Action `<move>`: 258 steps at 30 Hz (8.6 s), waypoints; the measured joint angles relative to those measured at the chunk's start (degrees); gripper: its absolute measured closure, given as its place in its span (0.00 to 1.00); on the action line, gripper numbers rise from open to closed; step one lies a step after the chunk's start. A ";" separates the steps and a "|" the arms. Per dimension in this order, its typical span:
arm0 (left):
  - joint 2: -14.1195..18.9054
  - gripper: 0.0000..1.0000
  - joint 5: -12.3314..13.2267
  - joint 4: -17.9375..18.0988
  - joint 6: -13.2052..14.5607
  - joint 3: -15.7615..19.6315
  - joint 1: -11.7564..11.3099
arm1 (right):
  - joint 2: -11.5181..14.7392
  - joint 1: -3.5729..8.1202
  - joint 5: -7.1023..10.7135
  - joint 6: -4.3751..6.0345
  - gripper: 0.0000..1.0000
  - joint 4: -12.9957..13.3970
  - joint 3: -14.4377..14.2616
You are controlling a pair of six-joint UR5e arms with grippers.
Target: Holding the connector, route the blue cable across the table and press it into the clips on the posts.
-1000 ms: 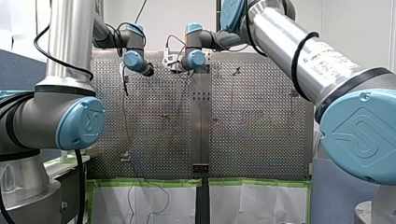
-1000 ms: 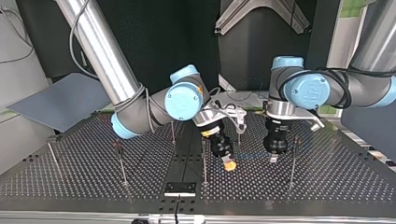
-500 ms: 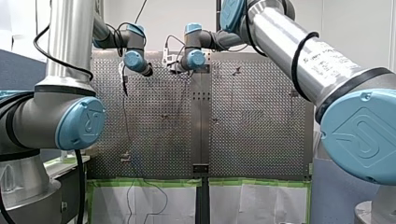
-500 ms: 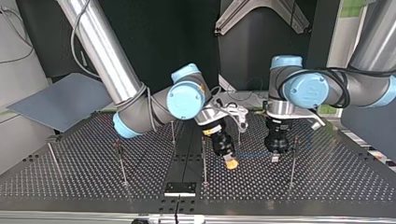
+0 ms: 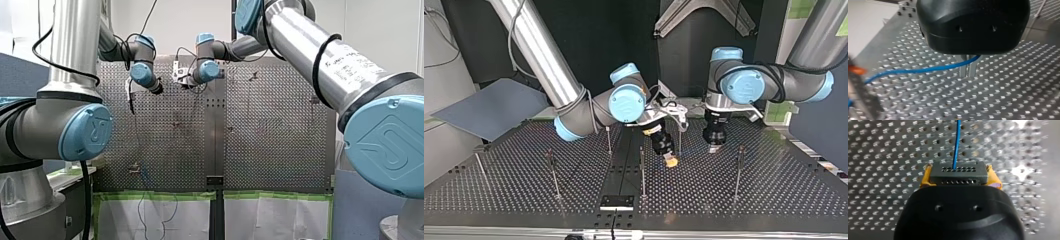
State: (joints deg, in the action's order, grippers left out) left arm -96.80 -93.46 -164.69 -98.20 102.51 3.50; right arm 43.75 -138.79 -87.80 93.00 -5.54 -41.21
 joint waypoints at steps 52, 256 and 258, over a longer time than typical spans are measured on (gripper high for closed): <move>-8.66 1.00 4.74 5.89 2.51 13.25 0.71 | -0.03 1.24 1.07 -3.72 1.00 7.14 -21.15; -15.56 0.00 -7.29 14.96 -0.27 5.23 15.67 | -3.79 10.22 6.50 -1.14 1.00 11.86 -18.42; -15.64 0.00 -6.90 14.75 -0.29 4.86 15.61 | -3.79 10.22 6.49 -1.14 1.00 11.87 -18.43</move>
State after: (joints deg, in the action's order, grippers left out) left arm -112.44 -100.37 -149.94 -98.49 107.37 19.11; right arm 39.96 -128.57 -81.32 91.86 6.34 -59.64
